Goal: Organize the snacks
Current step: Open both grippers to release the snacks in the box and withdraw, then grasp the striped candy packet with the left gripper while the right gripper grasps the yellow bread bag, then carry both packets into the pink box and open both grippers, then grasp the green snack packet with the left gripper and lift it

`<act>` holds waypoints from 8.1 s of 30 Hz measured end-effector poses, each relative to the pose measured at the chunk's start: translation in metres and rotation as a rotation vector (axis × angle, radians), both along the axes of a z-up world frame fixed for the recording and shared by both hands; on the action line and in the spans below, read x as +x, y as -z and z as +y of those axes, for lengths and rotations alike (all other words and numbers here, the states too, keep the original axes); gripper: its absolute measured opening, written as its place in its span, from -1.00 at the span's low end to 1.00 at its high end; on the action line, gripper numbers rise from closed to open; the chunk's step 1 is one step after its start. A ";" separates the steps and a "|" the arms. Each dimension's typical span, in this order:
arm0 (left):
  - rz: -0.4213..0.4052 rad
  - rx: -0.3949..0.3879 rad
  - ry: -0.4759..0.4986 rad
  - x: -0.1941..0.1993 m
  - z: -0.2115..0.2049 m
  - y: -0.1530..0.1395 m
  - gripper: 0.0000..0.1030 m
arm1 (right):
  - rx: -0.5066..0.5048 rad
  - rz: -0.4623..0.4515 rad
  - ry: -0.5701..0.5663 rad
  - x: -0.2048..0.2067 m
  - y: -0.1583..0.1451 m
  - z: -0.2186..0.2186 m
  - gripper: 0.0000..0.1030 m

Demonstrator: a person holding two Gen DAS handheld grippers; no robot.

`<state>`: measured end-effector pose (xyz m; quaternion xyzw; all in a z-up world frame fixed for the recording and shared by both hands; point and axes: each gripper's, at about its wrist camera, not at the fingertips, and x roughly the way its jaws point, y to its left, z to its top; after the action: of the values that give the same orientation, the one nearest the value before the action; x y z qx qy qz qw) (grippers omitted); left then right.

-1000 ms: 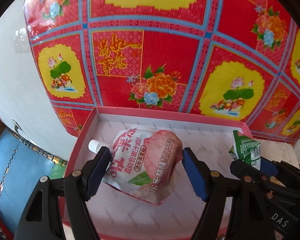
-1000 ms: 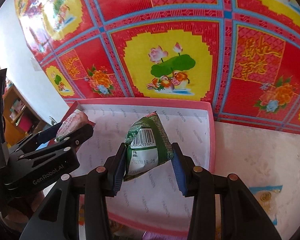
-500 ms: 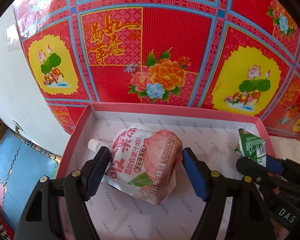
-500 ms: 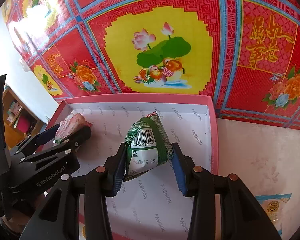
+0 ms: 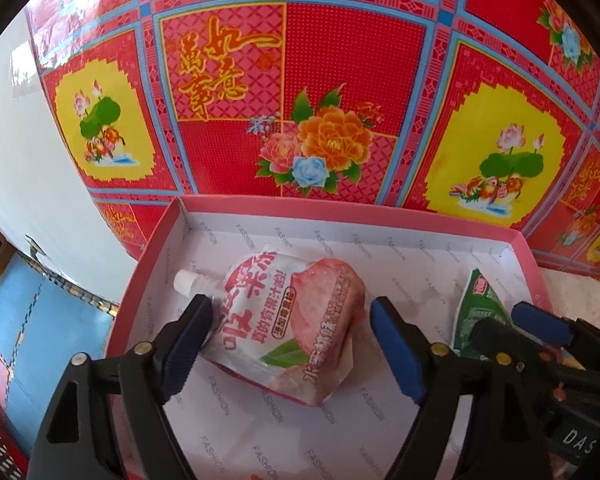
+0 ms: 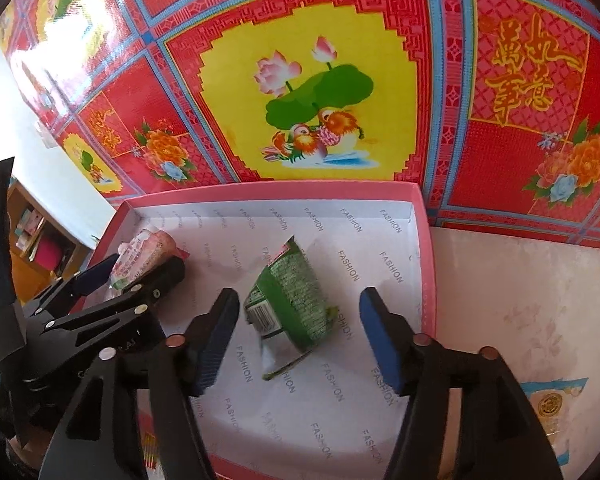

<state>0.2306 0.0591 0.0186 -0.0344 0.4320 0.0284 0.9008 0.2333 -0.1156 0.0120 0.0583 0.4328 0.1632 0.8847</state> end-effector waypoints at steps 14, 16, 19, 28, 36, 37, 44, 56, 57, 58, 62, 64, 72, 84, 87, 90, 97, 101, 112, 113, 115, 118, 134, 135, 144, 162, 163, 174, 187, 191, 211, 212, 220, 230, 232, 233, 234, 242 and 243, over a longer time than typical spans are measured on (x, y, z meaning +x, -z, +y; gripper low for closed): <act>-0.012 -0.055 0.031 -0.040 0.002 -0.030 0.71 | 0.001 -0.077 -0.032 -0.036 -0.031 -0.005 0.36; -0.005 -0.040 0.032 -0.041 -0.002 -0.036 0.71 | 0.001 -0.085 -0.033 -0.042 -0.035 -0.007 0.36; -0.004 -0.028 0.040 -0.051 -0.006 -0.044 0.71 | -0.005 -0.095 -0.029 -0.052 -0.039 -0.011 0.36; -0.001 -0.048 0.041 -0.079 -0.013 -0.052 0.71 | -0.018 -0.097 -0.009 -0.082 -0.039 -0.025 0.36; 0.016 -0.073 0.020 -0.108 -0.005 -0.044 0.71 | -0.045 -0.099 0.003 -0.108 -0.034 -0.042 0.36; 0.020 -0.074 0.017 -0.110 -0.004 -0.042 0.71 | -0.047 -0.098 0.004 -0.111 -0.033 -0.044 0.36; 0.051 -0.071 0.004 -0.125 0.001 -0.030 0.71 | -0.067 -0.098 0.007 -0.128 -0.028 -0.060 0.36; 0.094 -0.051 0.022 -0.133 -0.006 -0.009 0.71 | -0.103 -0.090 0.026 -0.155 -0.016 -0.090 0.36; 0.096 -0.046 0.021 -0.133 -0.006 -0.007 0.71 | -0.104 -0.088 0.029 -0.156 -0.015 -0.093 0.36; 0.097 -0.041 0.021 -0.133 -0.007 -0.006 0.71 | -0.105 -0.085 0.032 -0.157 -0.014 -0.096 0.36; 0.098 -0.034 0.012 -0.132 -0.006 0.000 0.71 | -0.107 -0.071 0.048 -0.161 -0.008 -0.107 0.36; 0.098 -0.035 0.004 -0.131 -0.005 0.002 0.71 | -0.108 -0.062 0.059 -0.162 -0.005 -0.113 0.36; 0.114 -0.017 -0.018 -0.128 -0.005 0.014 0.69 | -0.103 -0.038 0.084 -0.162 0.001 -0.126 0.36; 0.079 0.031 -0.026 -0.126 -0.008 0.015 0.67 | -0.056 -0.010 0.048 -0.164 0.006 -0.106 0.36; 0.062 0.034 -0.019 -0.127 -0.008 0.014 0.61 | -0.058 -0.012 0.034 -0.163 0.007 -0.096 0.36; 0.038 0.040 -0.005 -0.130 -0.009 0.013 0.58 | -0.062 -0.013 0.025 -0.162 0.009 -0.088 0.36; 0.028 0.039 0.008 -0.129 -0.009 0.015 0.61 | -0.071 -0.004 0.038 -0.156 0.014 -0.080 0.36; 0.028 0.037 0.007 -0.127 -0.009 0.017 0.62 | -0.079 -0.009 0.042 -0.156 0.014 -0.080 0.36; 0.023 0.037 0.003 -0.127 -0.010 0.019 0.58 | -0.091 -0.069 0.038 -0.159 0.017 -0.077 0.37; 0.021 0.039 0.001 -0.128 -0.010 0.019 0.56 | -0.090 -0.072 0.039 -0.159 0.017 -0.077 0.37; 0.015 0.041 -0.003 -0.130 -0.011 0.020 0.41 | -0.089 -0.072 0.039 -0.159 0.016 -0.077 0.37; 0.003 0.042 -0.004 -0.134 -0.013 0.019 0.06 | -0.094 -0.071 0.041 -0.161 0.017 -0.078 0.36; 0.000 -0.028 0.023 -0.156 -0.010 0.006 -0.20 | -0.061 -0.081 0.011 -0.175 0.012 -0.078 -0.45; -0.002 -0.030 0.022 -0.157 -0.010 0.005 -0.20 | -0.061 -0.086 0.013 -0.176 0.011 -0.080 -0.46; -0.027 -0.038 0.038 -0.164 -0.011 -0.009 -0.20 | -0.045 -0.143 0.024 -0.190 -0.003 -0.089 -0.54; -0.085 -0.010 0.014 -0.138 0.002 -0.033 -0.19 | -0.027 -0.207 0.002 -0.164 -0.037 -0.083 -0.54; -0.086 -0.005 0.011 -0.135 0.003 -0.033 -0.19 | -0.027 -0.210 0.001 -0.161 -0.039 -0.082 -0.54; -0.076 0.030 -0.002 -0.093 0.012 -0.021 -0.19 | -0.016 -0.190 0.001 -0.129 -0.047 -0.072 -0.54; -0.023 0.021 -0.019 -0.062 0.021 0.012 -0.18 | -0.042 -0.162 -0.017 -0.089 -0.044 -0.054 -0.54; -0.023 0.048 -0.020 -0.058 0.018 0.015 -0.16 | -0.051 -0.157 -0.023 -0.076 -0.042 -0.049 -0.54; -0.015 0.062 -0.025 -0.054 0.017 0.017 -0.03 | -0.128 -0.109 -0.032 -0.019 -0.015 -0.016 -0.54; -0.016 0.063 -0.027 -0.054 0.017 0.017 -0.03 | -0.127 -0.105 -0.031 -0.018 -0.013 -0.015 -0.54; -0.016 0.064 -0.027 -0.054 0.017 0.018 -0.02 | -0.116 -0.097 -0.018 -0.012 -0.010 -0.018 -0.49; -0.017 0.062 -0.027 -0.055 0.017 0.018 -0.01 | -0.097 -0.118 -0.022 -0.029 -0.024 -0.026 0.03; -0.017 0.062 -0.027 -0.055 0.017 0.018 -0.01 | -0.103 -0.125 -0.015 -0.035 -0.027 -0.029 0.04; -0.017 0.062 -0.027 -0.055 0.017 0.018 -0.01 | -0.106 -0.124 -0.007 -0.039 -0.028 -0.030 0.04; -0.017 0.062 -0.027 -0.055 0.017 0.018 0.00 | -0.107 -0.121 0.001 -0.042 -0.029 -0.031 0.04; -0.005 0.087 0.034 -0.054 0.003 0.020 0.61 | -0.109 -0.138 -0.010 -0.077 -0.034 -0.038 0.06; -0.005 0.085 0.026 -0.054 0.004 0.020 0.61 | -0.114 -0.138 -0.013 -0.081 -0.034 -0.040 0.06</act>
<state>0.1765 0.0630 -0.0012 0.0096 0.4286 0.0352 0.9028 0.1523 -0.1553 0.0457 -0.0065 0.3798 0.1475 0.9132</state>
